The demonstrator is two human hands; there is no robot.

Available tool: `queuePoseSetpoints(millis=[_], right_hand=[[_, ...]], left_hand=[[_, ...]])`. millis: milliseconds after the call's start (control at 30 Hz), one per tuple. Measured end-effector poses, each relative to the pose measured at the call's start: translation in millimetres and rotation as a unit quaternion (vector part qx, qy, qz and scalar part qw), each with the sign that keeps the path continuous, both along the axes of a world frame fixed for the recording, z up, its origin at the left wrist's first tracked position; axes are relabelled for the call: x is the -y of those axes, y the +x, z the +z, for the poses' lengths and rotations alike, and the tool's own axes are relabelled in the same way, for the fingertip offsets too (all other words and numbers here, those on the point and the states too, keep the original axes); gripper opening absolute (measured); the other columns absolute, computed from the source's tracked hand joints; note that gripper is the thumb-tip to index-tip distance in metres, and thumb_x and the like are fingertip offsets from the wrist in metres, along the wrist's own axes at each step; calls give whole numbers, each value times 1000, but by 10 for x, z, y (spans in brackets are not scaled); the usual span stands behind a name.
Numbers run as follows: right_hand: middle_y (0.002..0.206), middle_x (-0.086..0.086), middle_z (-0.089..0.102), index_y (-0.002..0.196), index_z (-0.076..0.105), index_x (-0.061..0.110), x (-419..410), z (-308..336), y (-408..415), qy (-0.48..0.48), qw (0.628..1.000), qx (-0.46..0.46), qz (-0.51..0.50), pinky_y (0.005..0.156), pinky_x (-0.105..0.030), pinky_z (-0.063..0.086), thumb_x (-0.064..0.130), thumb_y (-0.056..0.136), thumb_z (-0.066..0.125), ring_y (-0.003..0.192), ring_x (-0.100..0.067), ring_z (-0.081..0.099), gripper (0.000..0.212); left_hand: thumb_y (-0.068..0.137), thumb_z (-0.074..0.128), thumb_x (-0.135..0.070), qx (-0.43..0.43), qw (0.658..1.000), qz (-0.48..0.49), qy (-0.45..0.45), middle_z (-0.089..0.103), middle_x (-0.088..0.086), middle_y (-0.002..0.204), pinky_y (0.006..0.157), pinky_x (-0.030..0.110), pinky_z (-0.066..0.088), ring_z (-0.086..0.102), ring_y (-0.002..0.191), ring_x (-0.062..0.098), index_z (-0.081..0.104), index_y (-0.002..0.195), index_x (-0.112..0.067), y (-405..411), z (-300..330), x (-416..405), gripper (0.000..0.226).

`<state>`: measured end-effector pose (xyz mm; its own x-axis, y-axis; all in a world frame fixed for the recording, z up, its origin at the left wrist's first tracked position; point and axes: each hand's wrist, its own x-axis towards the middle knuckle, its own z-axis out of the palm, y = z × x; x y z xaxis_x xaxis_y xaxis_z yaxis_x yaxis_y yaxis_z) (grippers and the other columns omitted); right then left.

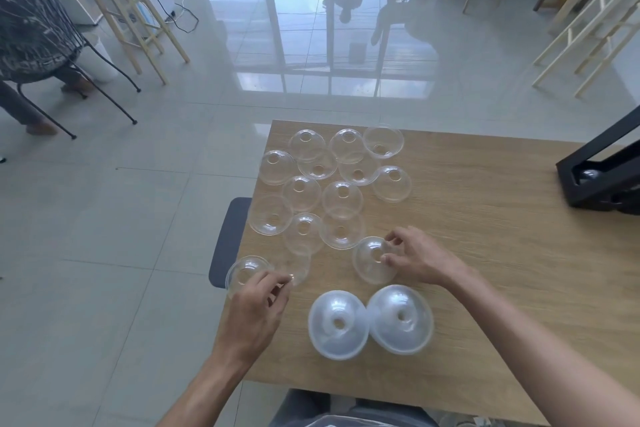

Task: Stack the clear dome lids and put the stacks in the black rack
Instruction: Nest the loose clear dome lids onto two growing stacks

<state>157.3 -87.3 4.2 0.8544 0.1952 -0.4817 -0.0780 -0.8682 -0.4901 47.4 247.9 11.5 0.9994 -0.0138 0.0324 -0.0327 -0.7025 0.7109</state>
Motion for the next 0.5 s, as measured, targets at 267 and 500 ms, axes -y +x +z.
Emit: queuePoseSetpoints(millis=[267,500], right_hand=[[157,8,47,155,42,33,-63,-94,-12,-63,988,59,131,111,-45,43,62,72,74,137,-24,46,93],[156,3,53,155,47,25,227,19,-68,4,993,99,68,119,-42,38,59,81,80,143,-18,45,88]], left_hand=[[97,76,-24,-71,949,153,-268,78,5,86,72,36,65,77,79,23,76,102,-29,-47,317,71,6],[94,76,-11,-151,858,208,-444,77,16,92,67,32,62,72,71,27,76,113,-13,-59,447,81,19]])
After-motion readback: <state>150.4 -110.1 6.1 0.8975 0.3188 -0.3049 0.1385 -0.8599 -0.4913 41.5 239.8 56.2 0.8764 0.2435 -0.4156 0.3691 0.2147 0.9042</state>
